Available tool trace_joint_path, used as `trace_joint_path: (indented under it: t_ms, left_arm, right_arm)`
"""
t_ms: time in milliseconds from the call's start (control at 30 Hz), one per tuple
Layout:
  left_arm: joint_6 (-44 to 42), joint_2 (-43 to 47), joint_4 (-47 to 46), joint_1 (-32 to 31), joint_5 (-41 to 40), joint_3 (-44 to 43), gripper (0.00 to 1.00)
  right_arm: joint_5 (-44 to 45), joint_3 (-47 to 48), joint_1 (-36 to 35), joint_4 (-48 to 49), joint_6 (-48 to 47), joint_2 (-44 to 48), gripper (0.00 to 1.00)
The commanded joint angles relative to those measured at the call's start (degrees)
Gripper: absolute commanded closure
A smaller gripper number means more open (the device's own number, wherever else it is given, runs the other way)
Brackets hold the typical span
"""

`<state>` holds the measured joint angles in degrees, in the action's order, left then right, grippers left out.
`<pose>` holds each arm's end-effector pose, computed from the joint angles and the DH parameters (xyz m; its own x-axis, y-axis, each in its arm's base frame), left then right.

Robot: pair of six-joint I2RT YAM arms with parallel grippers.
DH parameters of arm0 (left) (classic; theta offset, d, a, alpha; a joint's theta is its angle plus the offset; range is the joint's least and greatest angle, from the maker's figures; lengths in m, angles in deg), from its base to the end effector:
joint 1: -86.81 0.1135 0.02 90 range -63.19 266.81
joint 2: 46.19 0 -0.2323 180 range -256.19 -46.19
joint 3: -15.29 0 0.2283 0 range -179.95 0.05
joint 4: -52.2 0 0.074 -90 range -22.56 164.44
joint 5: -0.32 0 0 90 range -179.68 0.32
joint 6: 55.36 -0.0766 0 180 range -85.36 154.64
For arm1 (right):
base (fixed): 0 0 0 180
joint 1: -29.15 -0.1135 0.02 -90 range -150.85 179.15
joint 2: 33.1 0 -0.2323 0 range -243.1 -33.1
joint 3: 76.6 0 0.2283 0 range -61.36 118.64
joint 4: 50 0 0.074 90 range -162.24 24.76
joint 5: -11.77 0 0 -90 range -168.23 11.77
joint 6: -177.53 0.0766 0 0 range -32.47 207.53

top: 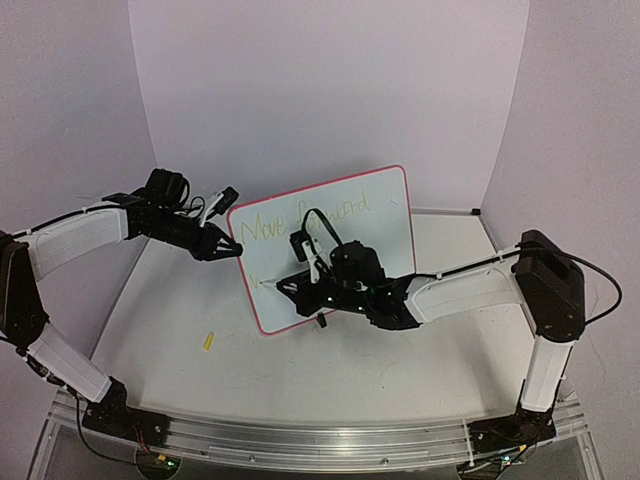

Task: Write a sentence on the whiteboard

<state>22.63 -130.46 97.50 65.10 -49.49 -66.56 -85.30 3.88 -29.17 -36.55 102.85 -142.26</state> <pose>0.2735 -0.1621 0.2370 -0.5296 0.3820 -0.7574 0.8139 0.4802 -0.3270 0.2237 0.3805 0.1840 -0.3727 -0.1046 -0.9220 -0.8382 0.4643 0.2861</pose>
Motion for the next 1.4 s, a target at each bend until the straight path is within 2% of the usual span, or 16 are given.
trace_joint_path:
  t_ms: [0, 967, 1167, 1367]
  left_arm:
    - [-2.6, -1.3, 2.0, -1.7, -4.0, 0.3, 1.00]
    - [-2.6, -1.2, 2.0, -1.7, -4.1, 0.3, 1.00]
    - [-2.6, -1.2, 2.0, -1.7, -4.0, 0.3, 1.00]
    - [-2.6, -1.4, 1.9, -1.7, -3.9, 0.3, 1.00]
  right_arm:
    - [5.1, -1.0, 0.8, -0.7, 0.7, 1.2, 1.00]
    - [8.7, 3.9, 0.9, 1.1, -0.2, 3.5, 1.00]
    - [5.5, 2.0, 0.9, 1.7, -0.2, 3.9, 1.00]
    - [-1.6, -4.4, 0.8, 7.7, -0.8, 8.1, 1.00]
